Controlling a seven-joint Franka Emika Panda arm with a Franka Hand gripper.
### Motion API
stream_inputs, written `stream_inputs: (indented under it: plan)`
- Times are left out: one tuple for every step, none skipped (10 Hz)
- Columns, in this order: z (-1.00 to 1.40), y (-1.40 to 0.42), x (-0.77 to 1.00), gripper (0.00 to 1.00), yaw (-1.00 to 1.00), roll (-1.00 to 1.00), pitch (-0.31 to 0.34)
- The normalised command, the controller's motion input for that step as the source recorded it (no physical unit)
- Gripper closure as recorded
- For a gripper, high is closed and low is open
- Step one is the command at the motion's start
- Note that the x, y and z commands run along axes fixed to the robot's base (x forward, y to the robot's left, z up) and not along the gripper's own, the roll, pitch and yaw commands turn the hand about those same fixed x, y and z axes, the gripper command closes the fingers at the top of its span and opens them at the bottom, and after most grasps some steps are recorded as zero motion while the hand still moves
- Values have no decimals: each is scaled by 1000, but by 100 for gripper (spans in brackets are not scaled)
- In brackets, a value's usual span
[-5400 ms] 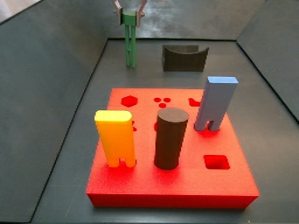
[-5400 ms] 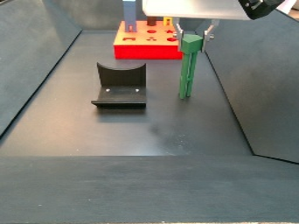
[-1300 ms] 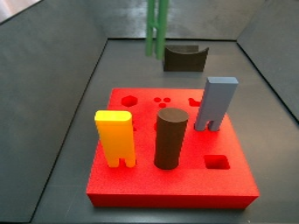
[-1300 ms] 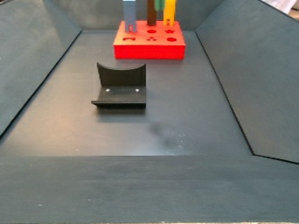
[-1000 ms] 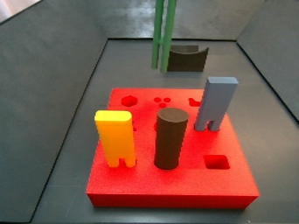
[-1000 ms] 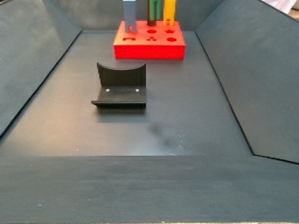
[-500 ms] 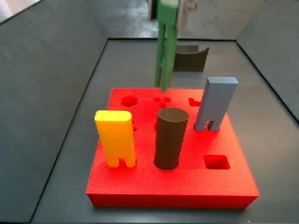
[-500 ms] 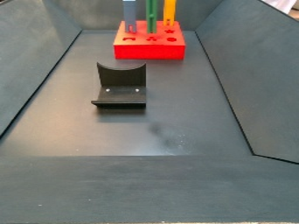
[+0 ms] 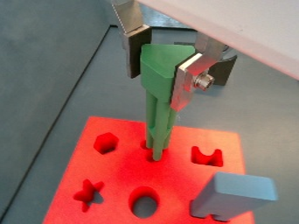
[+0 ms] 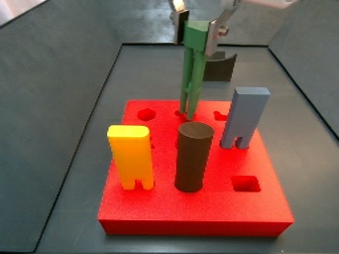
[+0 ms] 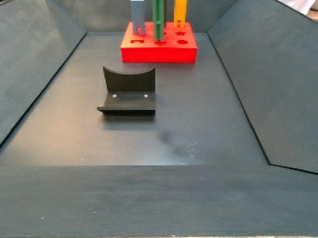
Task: Pick up the 3 prong object. Move up. Move to above the board. Insert the 3 prong object.
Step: Insert the 3 prong object.
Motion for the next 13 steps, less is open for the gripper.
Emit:
stream_inputs:
  plan:
    - [0,-137,-354,100,-240,53,56]
    - [-43,-203,-217,100,-254,27,30]
    - [-114,-234,0,100,-283,0,0]
    - [-106,-11,94,100,-391,0,3]
    - [-69,283,137,100,-234,0,87]
    - [0,443,54,100,-100,0,80]
    - [0,329,69,100,-37,0,39]
    - [-49,0,0,100,-3,0,0]
    - [-77,-166,0,100,0,0,0]
    - [-23,-234,120,100,0,0,0]
    - [0,-214,163,100,0,0,0]
    - [-80,-91,157,100,0,54,56]
    - [-237,0,149,100,0,60,44]
